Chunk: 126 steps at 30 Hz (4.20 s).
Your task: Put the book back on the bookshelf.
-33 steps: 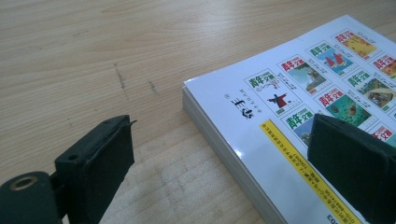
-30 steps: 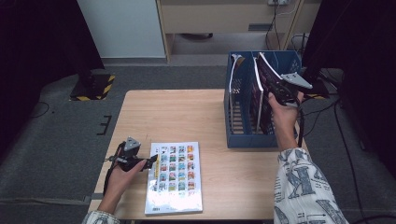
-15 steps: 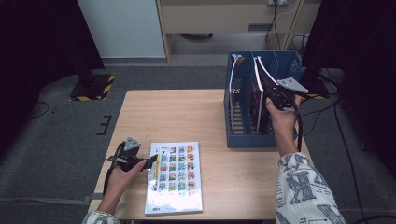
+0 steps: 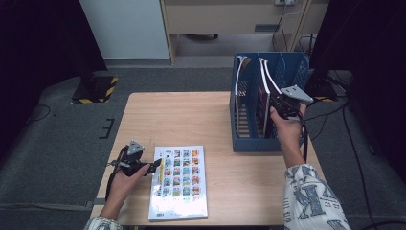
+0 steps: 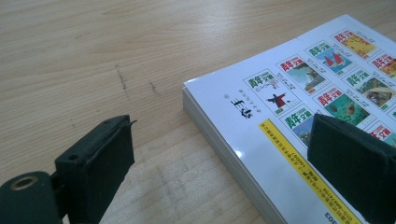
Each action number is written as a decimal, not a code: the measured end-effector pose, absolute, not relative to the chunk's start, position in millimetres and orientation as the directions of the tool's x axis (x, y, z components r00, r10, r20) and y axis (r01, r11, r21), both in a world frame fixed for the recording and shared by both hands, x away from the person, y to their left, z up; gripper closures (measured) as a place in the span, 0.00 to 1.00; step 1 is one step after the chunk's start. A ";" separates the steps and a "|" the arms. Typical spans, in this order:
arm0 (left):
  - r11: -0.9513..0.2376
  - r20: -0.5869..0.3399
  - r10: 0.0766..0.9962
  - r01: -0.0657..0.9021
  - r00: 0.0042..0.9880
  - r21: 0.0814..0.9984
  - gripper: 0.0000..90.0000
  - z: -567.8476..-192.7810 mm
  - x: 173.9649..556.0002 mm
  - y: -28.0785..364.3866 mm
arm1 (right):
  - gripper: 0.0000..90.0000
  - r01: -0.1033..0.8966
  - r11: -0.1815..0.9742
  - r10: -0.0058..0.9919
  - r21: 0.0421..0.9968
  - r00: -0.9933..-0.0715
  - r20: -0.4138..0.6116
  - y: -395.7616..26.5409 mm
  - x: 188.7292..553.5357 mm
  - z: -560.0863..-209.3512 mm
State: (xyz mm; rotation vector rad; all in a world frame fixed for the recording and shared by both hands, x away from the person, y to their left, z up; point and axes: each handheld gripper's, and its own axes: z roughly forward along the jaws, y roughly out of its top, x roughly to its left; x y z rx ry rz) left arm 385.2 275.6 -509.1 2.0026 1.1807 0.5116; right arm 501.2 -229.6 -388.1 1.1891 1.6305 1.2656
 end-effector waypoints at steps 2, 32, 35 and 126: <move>-0.300 -0.030 0.868 0.571 0.496 0.764 0.08 -509.1 385.2 275.6 | 0.88 0.225 0.081 0.956 0.971 -0.294 -0.012 -228.7 500.7 -388.6; -0.306 -0.024 0.867 0.572 0.497 0.761 0.08 -508.9 385.0 274.1 | 0.42 0.236 0.062 0.965 0.970 -0.261 0.002 -226.2 464.7 -387.8; -0.306 -0.024 0.868 0.572 0.497 0.761 0.08 -508.9 385.0 274.0 | 0.38 0.229 0.066 0.966 0.971 -0.260 -0.004 -226.1 460.2 -388.8; -0.314 -0.045 0.848 0.569 0.528 0.760 0.07 -508.7 381.7 264.6 | 0.15 0.284 0.169 0.858 0.944 -0.513 0.000 -203.5 378.1 -429.1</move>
